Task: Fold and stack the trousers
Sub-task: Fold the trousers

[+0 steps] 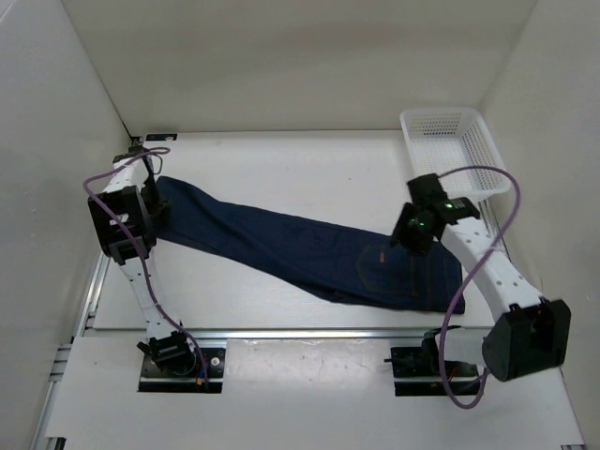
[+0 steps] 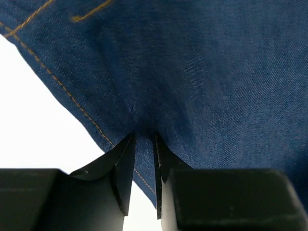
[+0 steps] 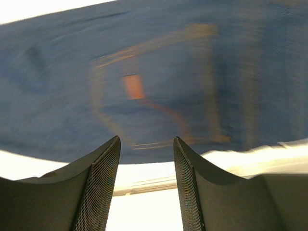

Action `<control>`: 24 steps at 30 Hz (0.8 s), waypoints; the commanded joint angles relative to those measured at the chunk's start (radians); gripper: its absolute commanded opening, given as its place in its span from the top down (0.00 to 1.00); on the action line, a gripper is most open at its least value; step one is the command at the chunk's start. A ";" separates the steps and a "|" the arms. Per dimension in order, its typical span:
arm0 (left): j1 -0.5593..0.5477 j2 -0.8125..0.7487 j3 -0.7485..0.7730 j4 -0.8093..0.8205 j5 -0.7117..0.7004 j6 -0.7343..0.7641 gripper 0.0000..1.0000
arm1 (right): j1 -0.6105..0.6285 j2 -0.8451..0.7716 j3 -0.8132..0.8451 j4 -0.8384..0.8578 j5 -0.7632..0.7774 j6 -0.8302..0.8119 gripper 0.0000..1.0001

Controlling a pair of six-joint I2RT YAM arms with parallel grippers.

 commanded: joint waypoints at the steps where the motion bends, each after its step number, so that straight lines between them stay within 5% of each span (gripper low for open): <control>1: -0.027 -0.026 -0.035 0.049 0.039 -0.011 0.68 | 0.152 0.131 0.077 0.113 -0.091 -0.063 0.47; 6: -0.027 -0.005 -0.035 0.049 0.039 -0.011 0.68 | 0.298 0.416 0.142 0.238 -0.114 0.010 0.47; 12: -0.027 -0.010 -0.026 0.012 0.039 0.017 0.70 | 0.228 0.584 0.072 0.282 -0.107 0.161 0.47; 17: -0.027 -0.113 -0.078 0.012 0.065 0.048 0.55 | 0.106 0.469 -0.106 0.259 -0.067 0.222 0.47; 20: -0.027 -0.182 -0.121 0.012 0.090 0.048 0.53 | 0.019 0.250 -0.215 0.230 -0.048 0.233 0.47; 24: -0.036 -0.218 -0.144 0.012 0.113 0.057 0.57 | 0.080 0.157 -0.138 0.176 0.016 0.233 0.46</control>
